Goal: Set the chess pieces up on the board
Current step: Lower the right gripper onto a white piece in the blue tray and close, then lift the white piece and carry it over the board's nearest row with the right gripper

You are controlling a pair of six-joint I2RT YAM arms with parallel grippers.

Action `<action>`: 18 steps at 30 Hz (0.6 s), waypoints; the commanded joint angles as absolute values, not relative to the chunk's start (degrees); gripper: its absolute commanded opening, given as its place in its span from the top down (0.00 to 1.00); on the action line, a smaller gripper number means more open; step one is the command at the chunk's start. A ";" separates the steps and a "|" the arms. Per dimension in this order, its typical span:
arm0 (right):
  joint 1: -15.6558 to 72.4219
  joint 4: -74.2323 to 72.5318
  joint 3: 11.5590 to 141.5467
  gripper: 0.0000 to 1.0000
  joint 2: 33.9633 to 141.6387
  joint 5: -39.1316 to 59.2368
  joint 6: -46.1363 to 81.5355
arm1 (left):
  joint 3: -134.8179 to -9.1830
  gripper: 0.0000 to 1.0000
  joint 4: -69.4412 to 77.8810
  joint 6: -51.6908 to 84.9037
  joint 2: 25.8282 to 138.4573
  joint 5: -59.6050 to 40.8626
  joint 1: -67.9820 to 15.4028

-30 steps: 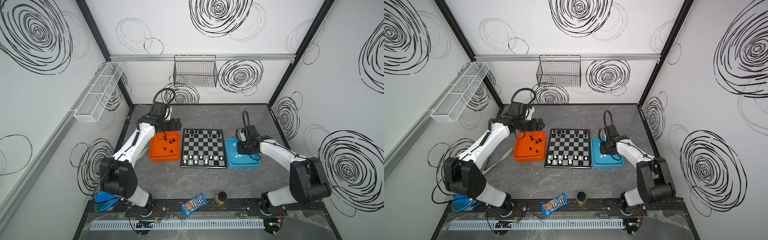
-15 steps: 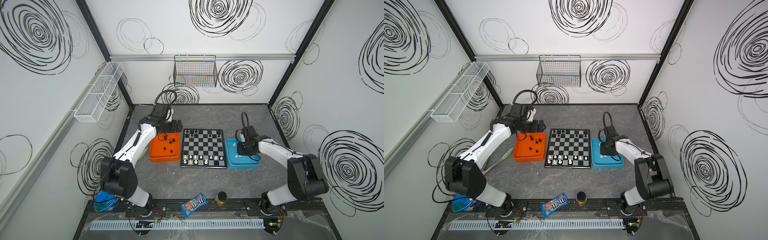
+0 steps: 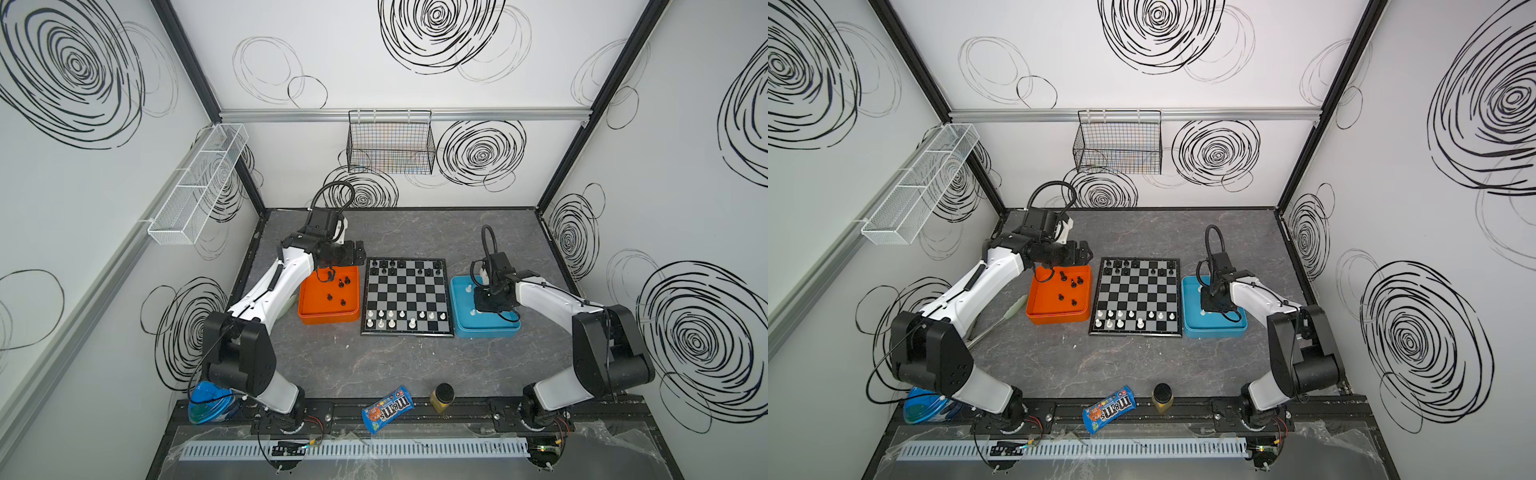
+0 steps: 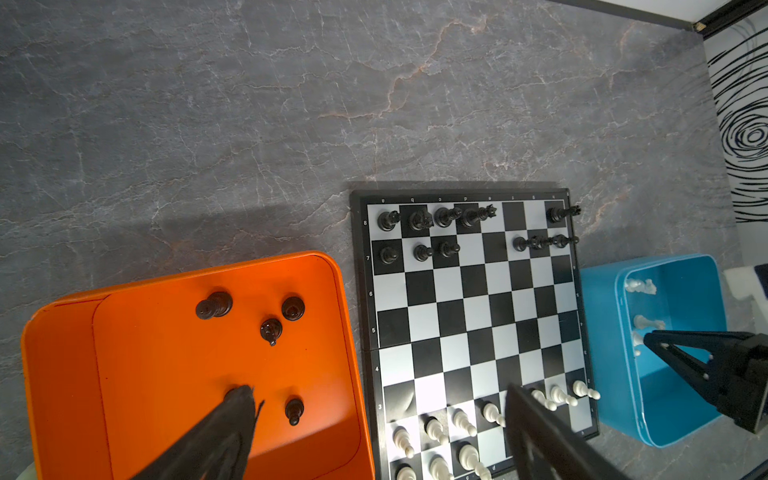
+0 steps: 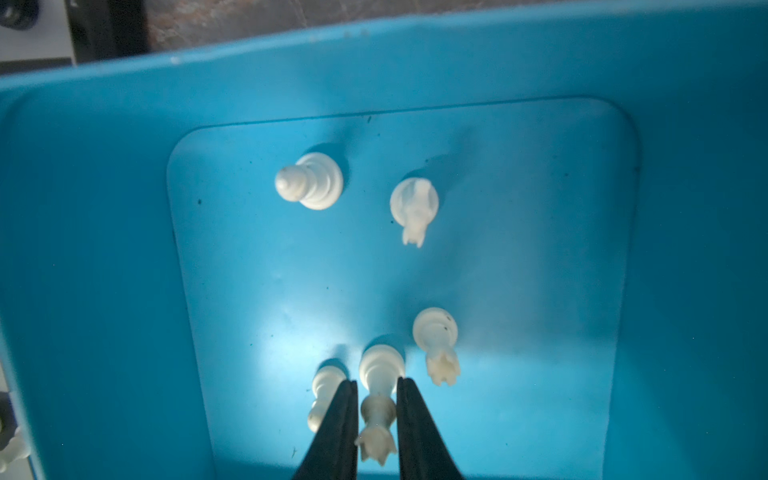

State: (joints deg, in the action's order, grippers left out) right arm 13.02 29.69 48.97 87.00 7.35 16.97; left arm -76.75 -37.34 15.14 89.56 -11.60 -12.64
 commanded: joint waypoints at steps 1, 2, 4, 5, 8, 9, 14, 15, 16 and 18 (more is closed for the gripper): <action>13.27 31.57 49.64 0.81 87.07 6.87 17.48 | -75.79 0.04 -35.42 15.48 89.83 -12.46 -13.10; 13.33 31.77 49.81 0.81 86.93 6.92 17.40 | -75.60 0.04 -35.33 15.49 89.65 -12.49 -13.10; 13.54 32.24 50.33 0.83 86.73 6.78 17.53 | -75.31 0.04 -35.24 15.49 89.47 -12.62 -13.09; 13.77 32.57 50.65 0.83 86.66 6.61 17.49 | -75.19 0.04 -35.26 15.47 89.39 -12.58 -13.10; 14.16 33.67 51.95 0.84 86.59 5.77 17.48 | -75.06 0.04 -35.33 15.30 89.28 -12.49 -13.10; 14.40 34.08 52.49 0.84 86.57 5.53 17.28 | -75.05 0.04 -35.33 15.33 89.28 -12.50 -13.10; 15.07 37.74 56.42 0.85 86.58 4.04 15.46 | -75.58 0.04 -35.38 15.56 89.30 -12.75 -13.10; 15.11 38.47 57.34 0.86 86.60 3.89 15.05 | -75.67 0.04 -35.38 15.57 89.21 -12.75 -13.10; 15.12 39.45 58.50 0.85 86.69 3.90 14.71 | -75.73 0.04 -35.42 15.65 89.12 -12.74 -13.01; 15.65 41.32 61.16 0.85 86.83 3.92 14.14 | -75.76 0.04 -35.42 15.69 88.79 -12.66 -12.83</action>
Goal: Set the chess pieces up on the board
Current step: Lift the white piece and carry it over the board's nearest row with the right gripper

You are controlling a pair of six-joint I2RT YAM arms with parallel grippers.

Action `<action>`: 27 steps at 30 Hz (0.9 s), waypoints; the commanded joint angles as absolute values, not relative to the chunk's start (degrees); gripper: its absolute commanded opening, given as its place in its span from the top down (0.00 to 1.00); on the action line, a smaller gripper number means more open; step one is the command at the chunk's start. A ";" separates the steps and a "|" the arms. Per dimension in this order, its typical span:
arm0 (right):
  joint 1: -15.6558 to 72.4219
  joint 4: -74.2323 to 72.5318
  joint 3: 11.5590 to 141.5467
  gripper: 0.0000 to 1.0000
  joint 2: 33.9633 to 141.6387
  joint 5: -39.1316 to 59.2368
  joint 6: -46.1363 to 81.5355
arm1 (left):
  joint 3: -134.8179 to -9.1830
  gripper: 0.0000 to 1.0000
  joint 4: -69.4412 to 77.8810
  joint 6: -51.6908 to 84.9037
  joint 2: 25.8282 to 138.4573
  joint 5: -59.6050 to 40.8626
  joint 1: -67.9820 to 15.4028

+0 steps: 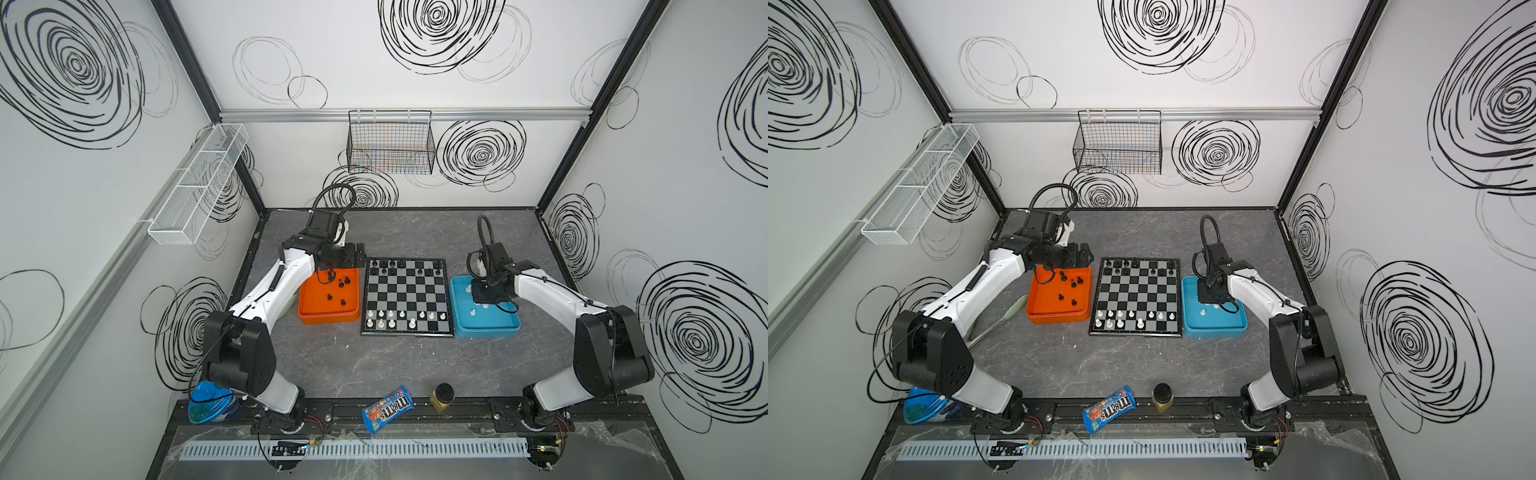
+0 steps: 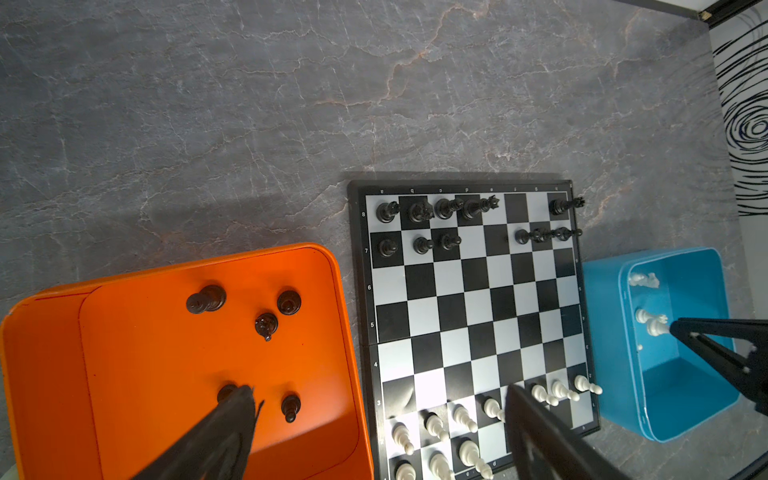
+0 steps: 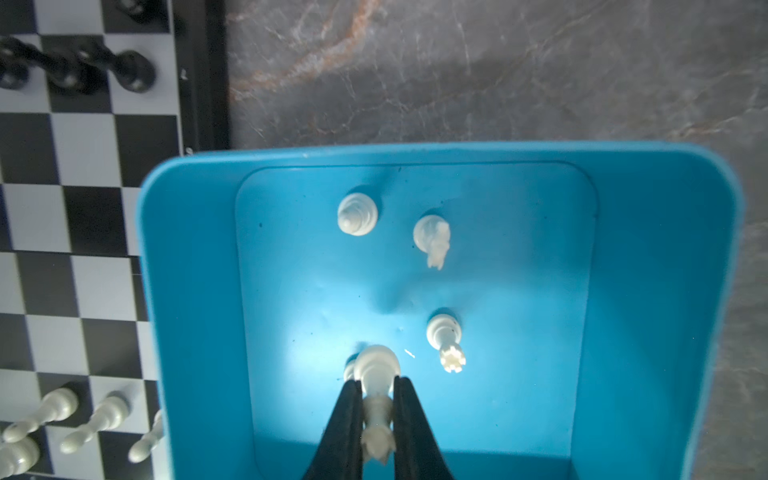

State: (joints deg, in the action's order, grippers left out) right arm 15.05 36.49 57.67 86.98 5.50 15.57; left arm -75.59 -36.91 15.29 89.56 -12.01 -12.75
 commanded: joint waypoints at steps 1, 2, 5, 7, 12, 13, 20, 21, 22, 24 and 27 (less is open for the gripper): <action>16.24 42.21 62.82 0.85 86.91 3.89 13.90 | -75.75 0.04 -35.42 15.68 88.62 -12.66 -12.75; 17.01 43.01 64.40 0.86 87.13 4.00 13.69 | -75.68 0.04 -35.42 15.72 88.43 -12.58 -12.54; 20.37 44.42 68.86 0.85 88.16 4.35 13.75 | -75.45 0.04 -35.51 15.74 87.83 -12.44 -11.63; 23.49 45.19 71.67 0.85 89.31 4.35 14.17 | -75.27 0.04 -35.68 15.82 87.35 -12.36 -10.76; 33.02 46.30 79.07 0.85 93.12 5.01 16.17 | -74.38 0.04 -35.93 16.20 85.50 -11.68 -8.17; 35.16 46.65 80.79 0.85 94.03 4.97 16.55 | -74.27 0.04 -36.10 16.33 85.07 -11.61 -7.38; 45.04 46.60 85.25 0.85 98.80 5.82 17.93 | -72.48 0.04 -36.30 16.46 82.57 -11.95 -3.24; 46.02 46.24 85.05 0.85 99.10 5.95 18.07 | -72.14 0.04 -36.24 16.45 82.21 -11.96 -2.77; 46.92 45.70 84.66 0.85 99.30 6.02 18.11 | -71.70 0.04 -36.21 16.49 81.81 -12.04 -2.43; 48.20 45.44 84.04 0.85 99.88 6.41 18.37 | -70.96 0.04 -36.04 16.44 81.24 -12.35 -1.89; 49.84 45.35 83.42 0.85 100.87 6.77 18.65 | -69.94 0.04 -35.88 16.64 80.55 -12.67 -1.34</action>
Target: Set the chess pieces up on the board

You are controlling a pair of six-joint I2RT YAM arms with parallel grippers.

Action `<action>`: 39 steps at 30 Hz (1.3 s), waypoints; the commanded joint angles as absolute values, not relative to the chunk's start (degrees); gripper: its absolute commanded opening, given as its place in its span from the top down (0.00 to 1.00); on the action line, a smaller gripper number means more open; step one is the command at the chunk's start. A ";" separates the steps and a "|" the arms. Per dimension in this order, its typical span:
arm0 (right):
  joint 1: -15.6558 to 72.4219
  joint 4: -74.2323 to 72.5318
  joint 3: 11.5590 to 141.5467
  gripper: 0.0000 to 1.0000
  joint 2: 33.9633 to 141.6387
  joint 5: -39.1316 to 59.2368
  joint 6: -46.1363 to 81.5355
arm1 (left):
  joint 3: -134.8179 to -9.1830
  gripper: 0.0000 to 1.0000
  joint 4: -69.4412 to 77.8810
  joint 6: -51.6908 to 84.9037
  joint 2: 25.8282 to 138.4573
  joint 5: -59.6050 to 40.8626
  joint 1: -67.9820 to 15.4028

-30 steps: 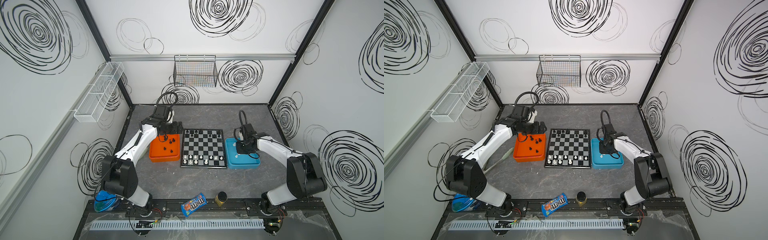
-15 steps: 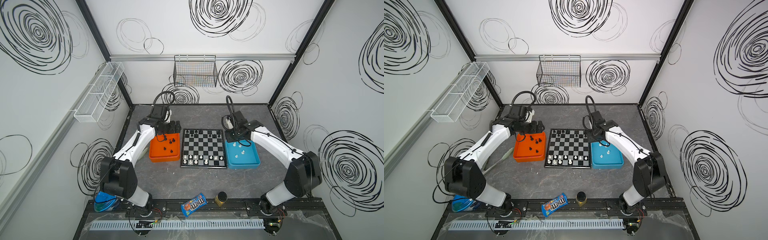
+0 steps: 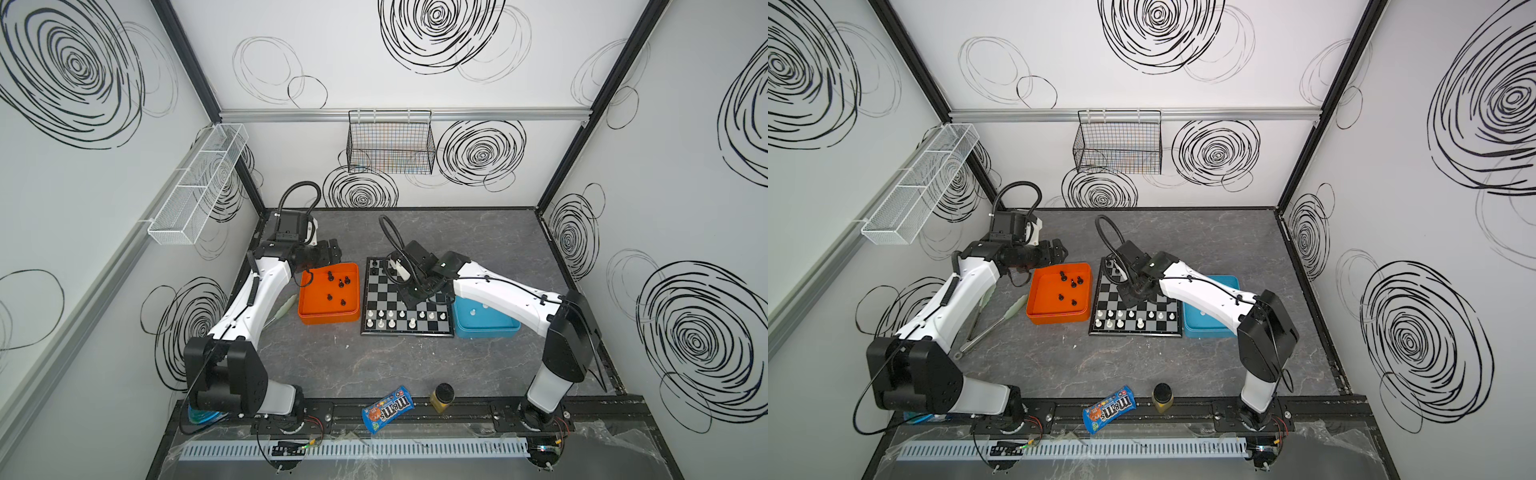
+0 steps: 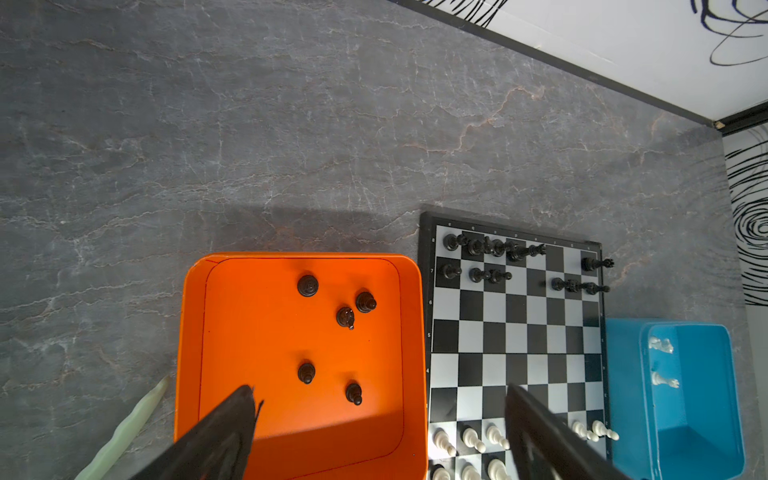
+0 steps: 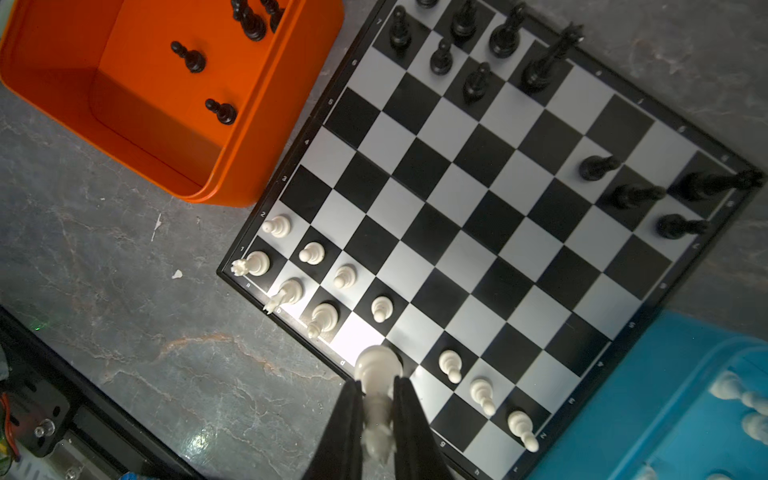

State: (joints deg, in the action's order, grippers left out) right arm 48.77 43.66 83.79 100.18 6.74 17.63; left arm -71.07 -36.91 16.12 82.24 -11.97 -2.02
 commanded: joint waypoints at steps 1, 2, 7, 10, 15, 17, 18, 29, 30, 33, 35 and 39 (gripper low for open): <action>50.39 45.20 83.09 0.85 101.13 6.94 18.96 | -69.52 0.04 -35.71 16.72 80.30 -12.79 -1.24; 50.93 44.90 82.77 0.85 101.29 6.94 19.22 | -69.20 0.04 -35.52 16.83 80.14 -12.94 -1.15; 52.76 43.17 79.75 0.85 102.28 7.34 21.05 | -67.82 0.04 -34.67 17.47 79.81 -13.65 -1.05; 52.74 42.39 78.08 0.85 102.35 7.18 21.63 | -67.43 0.04 -34.37 17.40 79.81 -13.89 -1.05; 52.75 41.07 77.08 0.84 103.05 6.91 21.91 | -67.17 0.04 -34.10 17.45 80.02 -14.15 -1.01; 52.78 40.49 76.75 0.84 103.36 7.03 22.07 | -67.15 0.04 -34.01 17.35 80.08 -14.24 -0.97; 52.74 40.15 76.63 0.84 103.49 7.13 22.13 | -67.15 0.04 -34.02 17.38 80.23 -14.24 -0.97; 52.76 39.22 76.73 0.84 104.76 6.42 22.01 | -66.86 0.04 -33.56 17.15 80.42 -14.37 -0.89; 52.78 39.04 76.59 0.84 104.85 6.37 21.99 | -66.73 0.04 -33.56 17.14 80.42 -14.33 -0.88; 52.73 38.62 76.37 0.84 105.03 6.18 22.02 | -66.71 0.04 -33.44 17.15 80.53 -14.33 -0.84; 52.73 38.45 76.37 0.84 105.18 6.07 21.97 | -66.71 0.04 -33.43 17.09 80.55 -14.33 -0.73; 52.78 38.20 76.29 0.84 105.61 5.55 22.01 | -66.59 0.04 -33.32 17.10 80.60 -14.41 -0.62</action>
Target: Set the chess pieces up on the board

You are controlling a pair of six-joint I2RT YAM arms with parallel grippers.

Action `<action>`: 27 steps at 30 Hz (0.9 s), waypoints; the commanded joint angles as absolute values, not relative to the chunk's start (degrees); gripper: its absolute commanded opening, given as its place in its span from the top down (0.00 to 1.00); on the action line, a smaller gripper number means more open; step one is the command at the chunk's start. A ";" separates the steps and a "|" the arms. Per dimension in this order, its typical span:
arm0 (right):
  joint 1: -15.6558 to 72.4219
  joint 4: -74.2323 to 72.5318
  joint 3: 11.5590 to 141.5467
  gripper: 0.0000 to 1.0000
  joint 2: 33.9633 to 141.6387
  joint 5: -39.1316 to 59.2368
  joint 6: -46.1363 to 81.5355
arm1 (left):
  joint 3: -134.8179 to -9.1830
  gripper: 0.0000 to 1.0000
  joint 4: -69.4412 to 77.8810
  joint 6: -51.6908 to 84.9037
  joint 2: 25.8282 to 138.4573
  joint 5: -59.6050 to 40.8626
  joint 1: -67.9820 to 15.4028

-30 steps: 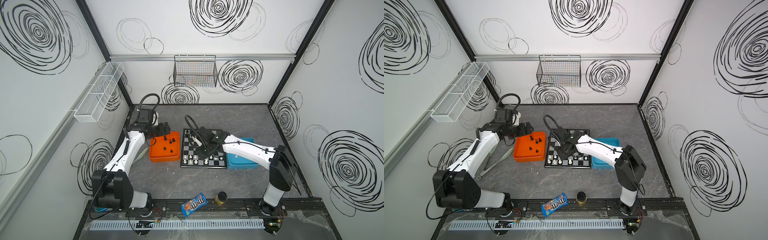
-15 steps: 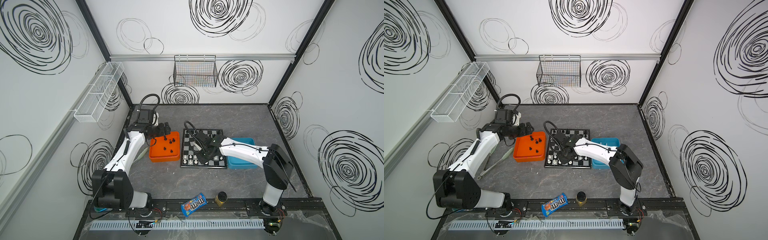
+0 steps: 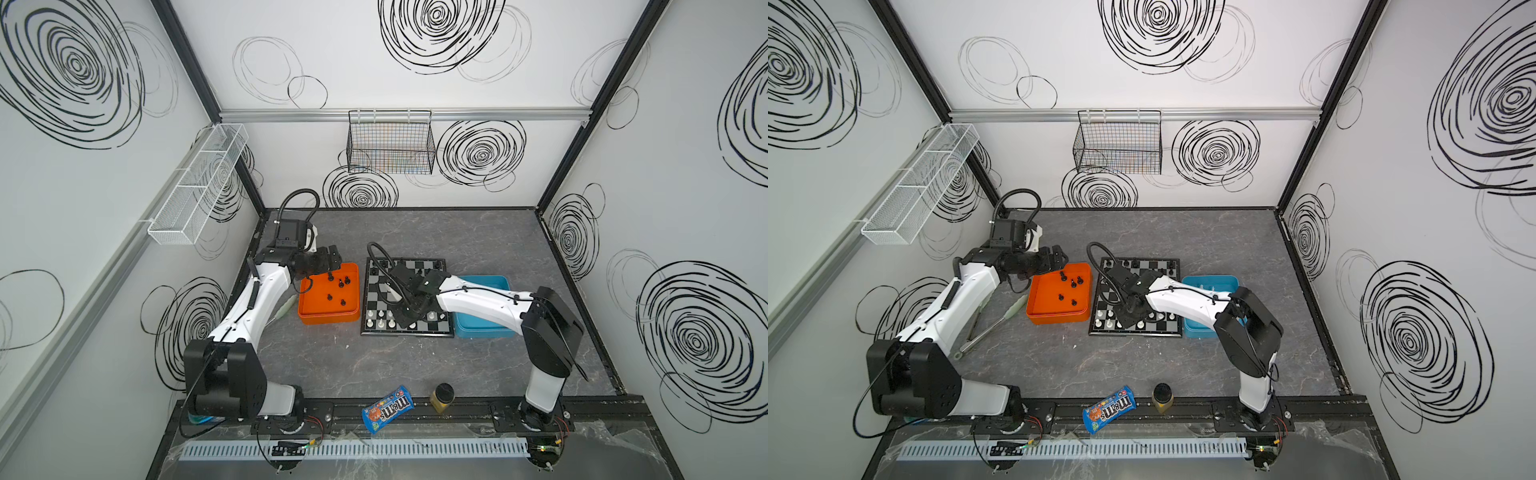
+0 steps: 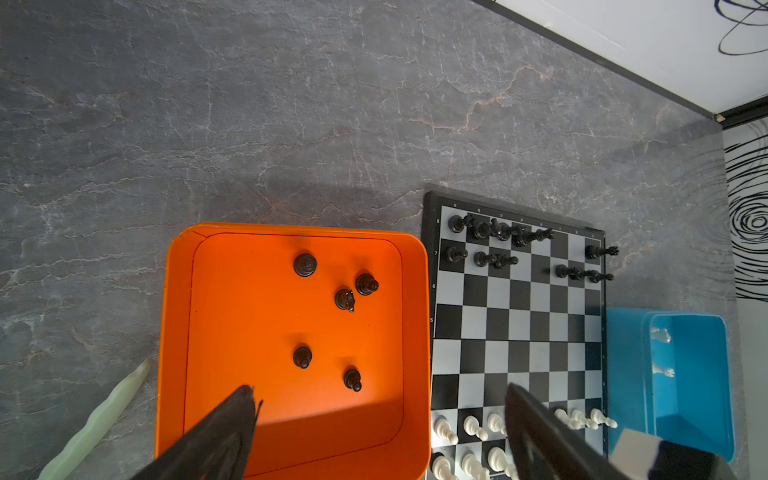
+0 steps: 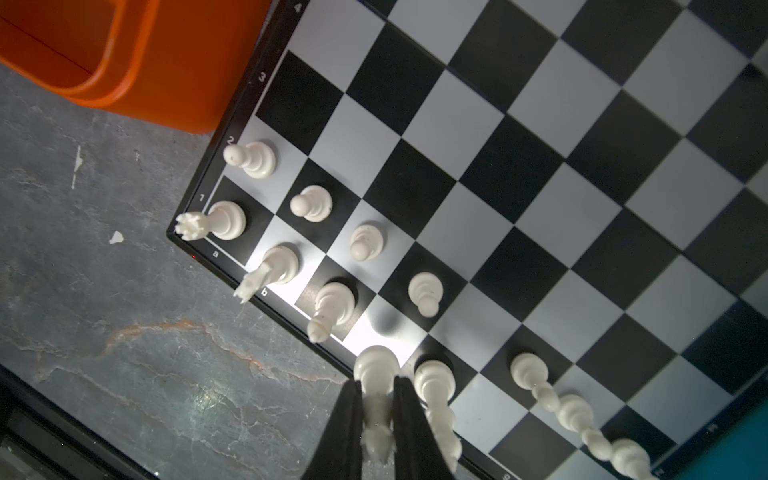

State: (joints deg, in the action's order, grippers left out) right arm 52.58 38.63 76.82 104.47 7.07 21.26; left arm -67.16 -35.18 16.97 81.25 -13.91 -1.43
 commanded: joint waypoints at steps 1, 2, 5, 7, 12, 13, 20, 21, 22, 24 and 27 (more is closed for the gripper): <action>52.78 38.23 76.27 0.84 105.77 5.56 22.08 | -66.54 0.04 -33.31 17.10 80.60 -14.41 -0.62; 52.78 38.13 76.26 0.84 105.89 5.60 22.11 | -66.56 0.04 -33.24 17.12 80.69 -14.43 -0.62; 52.75 38.12 76.37 0.84 106.43 5.60 22.13 | -66.36 0.04 -33.12 17.08 80.68 -14.49 -0.53; 52.75 38.02 76.45 0.84 106.76 5.42 22.07 | -66.29 0.04 -33.05 17.14 80.69 -14.50 -0.49; 52.66 37.84 76.63 0.84 107.23 5.15 22.07 | -66.17 0.04 -33.05 16.98 80.73 -14.57 -0.35; 52.66 37.82 76.61 0.84 107.27 5.15 22.06 | -66.10 0.04 -32.92 17.01 80.68 -14.59 -0.28; 52.61 37.55 76.59 0.84 107.62 5.19 22.11 | -66.14 0.04 -32.78 17.00 80.97 -14.75 -0.18; 52.61 37.53 76.71 0.84 107.75 5.27 22.07 | -66.14 0.04 -32.70 16.95 81.03 -14.77 -0.18; 52.49 37.49 76.79 0.84 107.92 5.36 22.08 | -66.15 0.04 -32.70 16.95 81.14 -14.85 -0.18; 52.47 37.50 76.96 0.84 108.10 5.45 22.07 | -66.10 0.04 -32.65 16.88 81.21 -14.85 -0.17; 52.49 37.52 77.04 0.84 108.28 5.63 22.06 | -66.14 0.04 -32.52 16.90 81.30 -14.94 -0.09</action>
State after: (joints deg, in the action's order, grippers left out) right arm 52.56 37.65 76.79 107.46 6.26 21.28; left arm -66.74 -34.52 16.97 81.28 -14.20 -0.89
